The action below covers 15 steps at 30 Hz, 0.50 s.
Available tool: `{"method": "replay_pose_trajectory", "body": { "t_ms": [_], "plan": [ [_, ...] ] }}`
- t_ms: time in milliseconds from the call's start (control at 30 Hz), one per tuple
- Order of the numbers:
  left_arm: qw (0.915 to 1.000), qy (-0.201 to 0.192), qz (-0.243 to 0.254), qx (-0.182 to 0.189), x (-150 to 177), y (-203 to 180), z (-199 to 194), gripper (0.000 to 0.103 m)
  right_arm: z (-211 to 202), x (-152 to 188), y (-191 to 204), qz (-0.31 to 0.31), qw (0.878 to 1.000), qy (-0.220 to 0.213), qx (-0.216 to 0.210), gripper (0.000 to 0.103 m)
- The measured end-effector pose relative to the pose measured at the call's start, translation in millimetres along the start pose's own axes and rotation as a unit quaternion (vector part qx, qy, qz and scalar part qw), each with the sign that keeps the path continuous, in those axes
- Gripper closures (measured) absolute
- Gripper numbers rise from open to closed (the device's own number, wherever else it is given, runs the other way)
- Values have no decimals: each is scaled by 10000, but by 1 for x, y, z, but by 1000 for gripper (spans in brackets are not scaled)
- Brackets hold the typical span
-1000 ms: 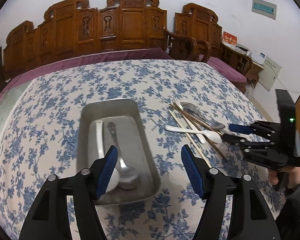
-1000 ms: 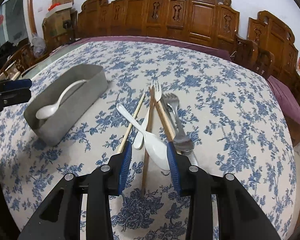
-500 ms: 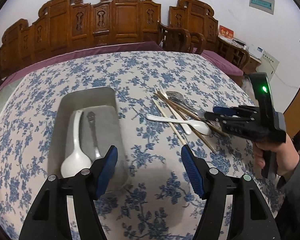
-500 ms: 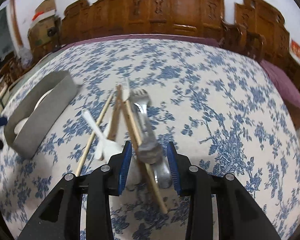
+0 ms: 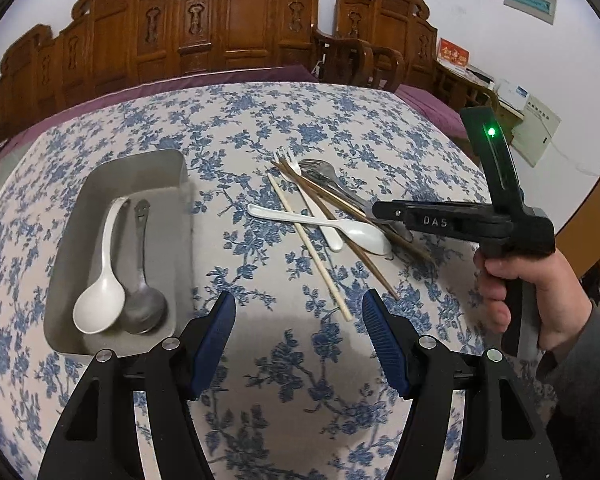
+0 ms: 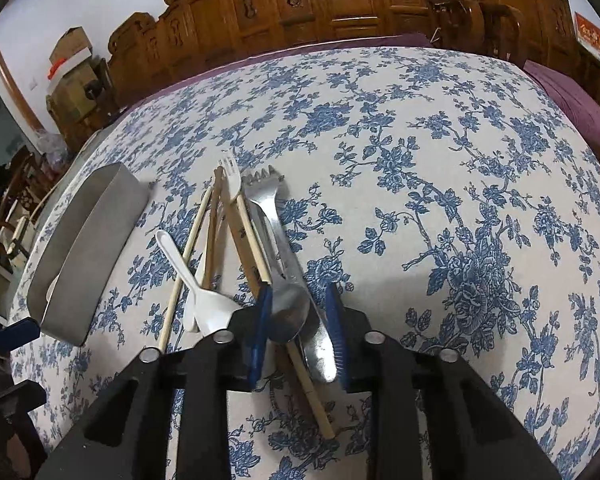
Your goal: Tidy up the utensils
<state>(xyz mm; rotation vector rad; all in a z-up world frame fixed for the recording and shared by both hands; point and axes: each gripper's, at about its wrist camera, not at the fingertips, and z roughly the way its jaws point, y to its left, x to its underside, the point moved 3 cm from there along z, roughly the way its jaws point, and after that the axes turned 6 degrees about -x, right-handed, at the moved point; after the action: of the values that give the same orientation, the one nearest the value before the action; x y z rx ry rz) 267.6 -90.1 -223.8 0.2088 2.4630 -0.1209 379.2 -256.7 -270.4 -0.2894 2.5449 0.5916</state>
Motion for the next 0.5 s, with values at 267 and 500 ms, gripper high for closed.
{"method": "replay_pose_trajectory", "body": {
  "t_ms": [267,500],
  "plan": [
    [9999,51,57,-141,-6,-17,4,40,-4,4,-7,209,9997,86,-18,90],
    [9992,221,145,-307,-9,-25,24,40,-11,3,-7,263,9994,86,-212,100]
  ]
}}
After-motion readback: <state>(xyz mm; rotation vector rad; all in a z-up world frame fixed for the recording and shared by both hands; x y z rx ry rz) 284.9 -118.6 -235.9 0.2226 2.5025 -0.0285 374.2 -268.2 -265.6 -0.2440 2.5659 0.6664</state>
